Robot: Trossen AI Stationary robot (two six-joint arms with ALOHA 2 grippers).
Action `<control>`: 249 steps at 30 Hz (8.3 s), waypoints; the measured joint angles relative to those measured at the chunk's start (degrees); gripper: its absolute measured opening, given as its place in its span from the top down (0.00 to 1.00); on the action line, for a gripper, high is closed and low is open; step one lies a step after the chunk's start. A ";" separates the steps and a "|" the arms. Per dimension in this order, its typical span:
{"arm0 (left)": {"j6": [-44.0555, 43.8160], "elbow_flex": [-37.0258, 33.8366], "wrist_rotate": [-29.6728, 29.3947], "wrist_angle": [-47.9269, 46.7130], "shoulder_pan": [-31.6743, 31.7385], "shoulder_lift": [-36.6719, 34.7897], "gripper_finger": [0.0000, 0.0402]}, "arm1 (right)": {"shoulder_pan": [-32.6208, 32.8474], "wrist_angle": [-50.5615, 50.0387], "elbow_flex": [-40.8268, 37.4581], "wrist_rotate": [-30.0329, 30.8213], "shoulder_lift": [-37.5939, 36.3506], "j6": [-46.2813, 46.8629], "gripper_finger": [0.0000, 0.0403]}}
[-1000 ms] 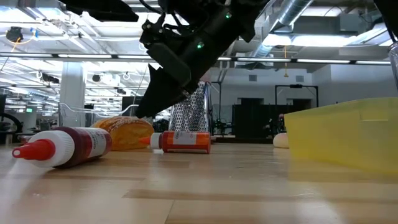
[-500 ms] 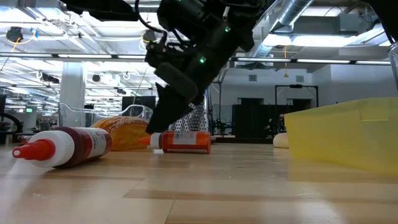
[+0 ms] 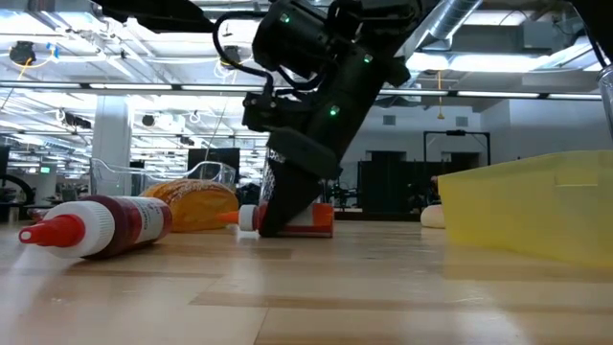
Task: Pick & Place Food Item
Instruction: Put the orange food coloring bottle into the bottom transparent bin
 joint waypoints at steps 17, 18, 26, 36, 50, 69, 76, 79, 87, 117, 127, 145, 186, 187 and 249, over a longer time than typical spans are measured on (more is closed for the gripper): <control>-0.48 0.00 -0.31 0.20 -1.85 0.00 0.41 | 6.57 -10.42 -0.23 6.51 -5.83 3.10 0.53; -0.47 0.00 -0.34 0.16 -1.85 0.00 0.41 | 6.60 -10.54 -0.23 7.13 -6.22 3.10 0.52; -0.35 0.00 -0.37 0.51 -1.85 0.00 0.41 | 6.61 -7.61 -0.23 6.86 -6.83 2.24 0.47; -0.30 0.00 -0.42 0.51 -1.83 0.00 0.41 | 5.68 -2.95 -0.19 5.02 -6.49 0.09 0.48; -0.28 0.00 -0.45 0.60 -1.78 0.00 0.41 | 5.42 0.95 -0.35 1.61 -4.18 -0.97 0.48; 0.07 -0.02 -0.44 1.19 -1.81 0.02 0.41 | 4.38 -1.60 0.03 2.20 -0.83 -1.16 0.51; 0.00 -0.02 -0.42 1.12 -1.81 0.02 0.41 | 5.08 -3.36 0.08 1.83 -0.90 -0.06 0.67; -0.02 -0.02 -0.42 1.14 -1.81 0.02 0.41 | 5.13 -3.54 0.08 1.85 -0.92 -0.55 0.76; -0.04 -0.02 -0.42 1.17 -1.81 0.02 0.41 | 6.45 -1.84 -0.01 4.34 -1.16 -4.51 0.97; -0.48 -0.09 -0.40 1.50 -1.81 0.02 0.41 | 22.20 -10.86 6.31 19.91 -13.82 -7.29 1.00; -0.96 -0.09 -0.40 1.56 -1.81 0.02 0.41 | 21.81 -9.14 6.22 1.15 -4.81 -14.58 0.84; -0.96 -0.09 -0.40 1.45 -1.81 0.02 0.41 | 20.03 4.05 6.26 -1.00 -2.69 -30.64 0.49; -1.59 -0.11 -0.40 0.07 -1.81 0.00 0.41 | 16.02 -14.34 19.05 -0.49 8.68 -36.99 0.64; -1.59 -0.11 -0.39 0.07 -1.81 0.00 0.41 | 16.01 -14.33 19.05 -0.49 8.68 -36.99 0.67; -1.96 -0.11 -1.98 4.35 -1.81 0.01 0.41 | 69.69 -28.68 -28.40 66.77 -50.74 58.65 0.76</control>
